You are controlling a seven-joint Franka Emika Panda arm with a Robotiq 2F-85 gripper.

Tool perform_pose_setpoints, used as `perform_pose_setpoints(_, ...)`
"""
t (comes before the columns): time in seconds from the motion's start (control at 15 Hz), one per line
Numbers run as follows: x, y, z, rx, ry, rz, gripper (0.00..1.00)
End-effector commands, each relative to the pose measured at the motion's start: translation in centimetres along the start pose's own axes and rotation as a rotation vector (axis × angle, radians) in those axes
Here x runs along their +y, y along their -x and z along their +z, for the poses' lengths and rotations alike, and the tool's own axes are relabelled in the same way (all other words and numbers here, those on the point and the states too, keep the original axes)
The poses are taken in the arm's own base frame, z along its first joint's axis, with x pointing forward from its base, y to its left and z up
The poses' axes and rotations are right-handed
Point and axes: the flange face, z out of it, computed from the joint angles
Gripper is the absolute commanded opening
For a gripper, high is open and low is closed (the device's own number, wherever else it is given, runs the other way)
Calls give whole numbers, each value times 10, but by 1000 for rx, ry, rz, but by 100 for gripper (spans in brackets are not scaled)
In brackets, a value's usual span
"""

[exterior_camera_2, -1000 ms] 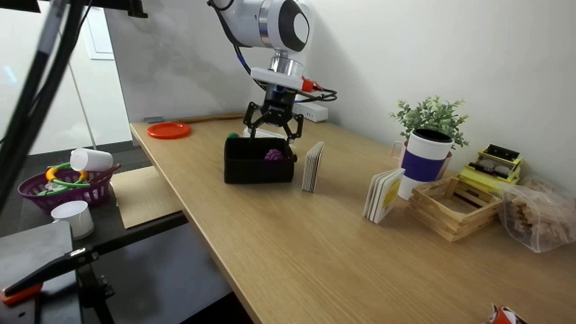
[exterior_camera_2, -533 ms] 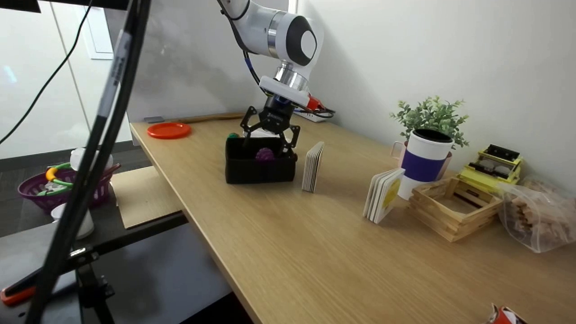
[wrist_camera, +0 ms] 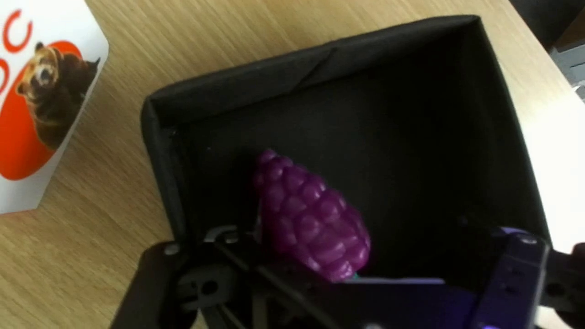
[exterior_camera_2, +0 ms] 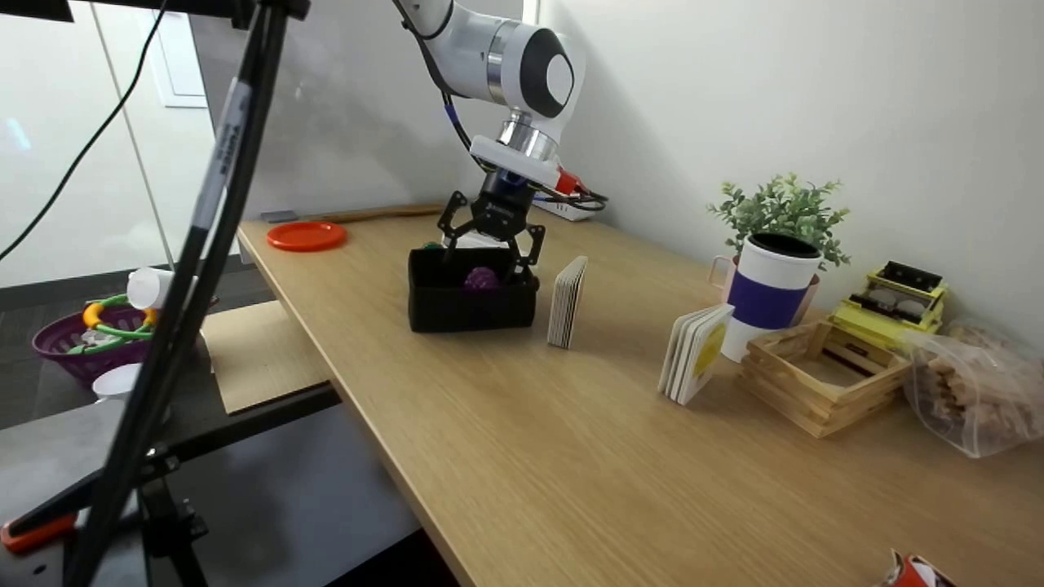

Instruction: Take the strawberry and grapes out of the black box

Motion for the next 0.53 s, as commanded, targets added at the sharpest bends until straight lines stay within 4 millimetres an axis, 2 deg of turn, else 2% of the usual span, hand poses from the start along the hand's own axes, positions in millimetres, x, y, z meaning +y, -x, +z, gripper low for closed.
perform_pose_setpoints(0.0,-1,-12,1,3,92,64,100)
perform_pose_setpoints(0.47,-4,-22,5,10,158,139,100)
